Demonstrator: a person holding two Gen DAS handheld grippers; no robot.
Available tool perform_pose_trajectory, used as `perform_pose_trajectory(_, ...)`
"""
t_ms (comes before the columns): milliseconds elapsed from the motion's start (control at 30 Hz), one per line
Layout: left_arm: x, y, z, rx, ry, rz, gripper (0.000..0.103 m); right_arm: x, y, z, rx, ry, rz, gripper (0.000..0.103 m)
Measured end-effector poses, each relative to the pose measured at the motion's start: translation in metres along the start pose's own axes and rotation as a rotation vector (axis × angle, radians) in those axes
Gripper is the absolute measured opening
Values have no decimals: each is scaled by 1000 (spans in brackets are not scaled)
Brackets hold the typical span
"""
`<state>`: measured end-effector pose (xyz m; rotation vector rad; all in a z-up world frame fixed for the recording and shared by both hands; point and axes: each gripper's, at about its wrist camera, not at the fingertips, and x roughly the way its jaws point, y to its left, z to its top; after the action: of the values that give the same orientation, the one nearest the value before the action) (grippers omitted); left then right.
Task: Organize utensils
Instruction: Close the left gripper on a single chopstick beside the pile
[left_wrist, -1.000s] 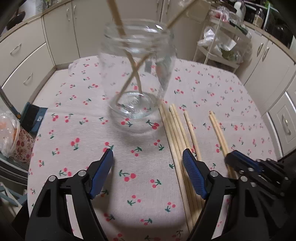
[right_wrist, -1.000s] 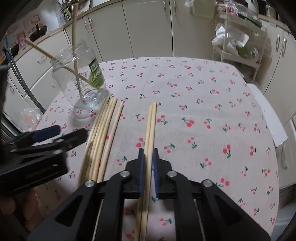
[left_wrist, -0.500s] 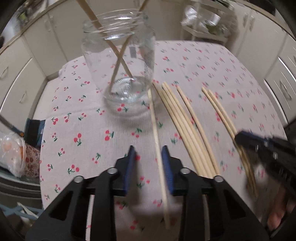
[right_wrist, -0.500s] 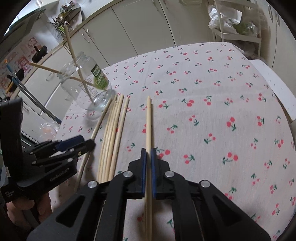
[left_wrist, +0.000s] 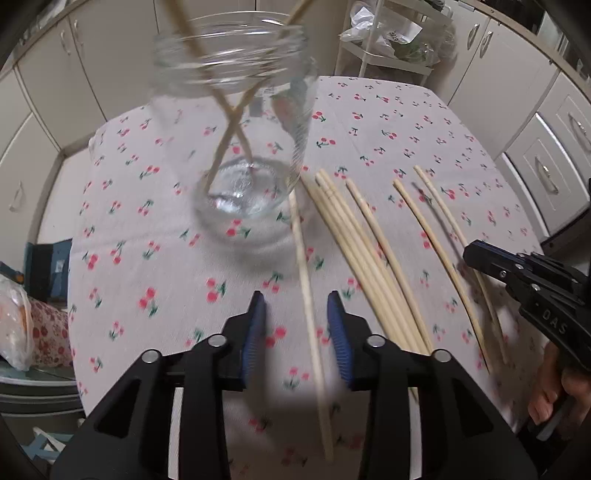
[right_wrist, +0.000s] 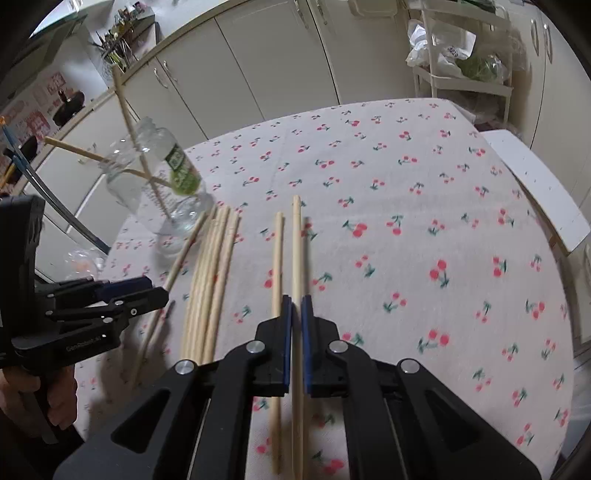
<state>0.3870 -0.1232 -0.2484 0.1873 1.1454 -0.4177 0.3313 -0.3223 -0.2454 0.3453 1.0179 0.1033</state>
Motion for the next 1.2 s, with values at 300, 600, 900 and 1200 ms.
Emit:
perform_pose_trajectory(300,-10,-18,-17,36,31,-11,5,3,-7,0,0,30,-1,6)
perform_pose_trajectory(600,-24,-20,-29,37,35,9,6,7,-8,10,-25,44,-37,6)
perform_pose_trajectory(900,1,-28,6,37,19,44,16,24,1,32,-96,47,-80,22)
perform_pose_trajectory(1200,8,-28,14,40,-7,53,6,30,3,37,-138,46,-97,6)
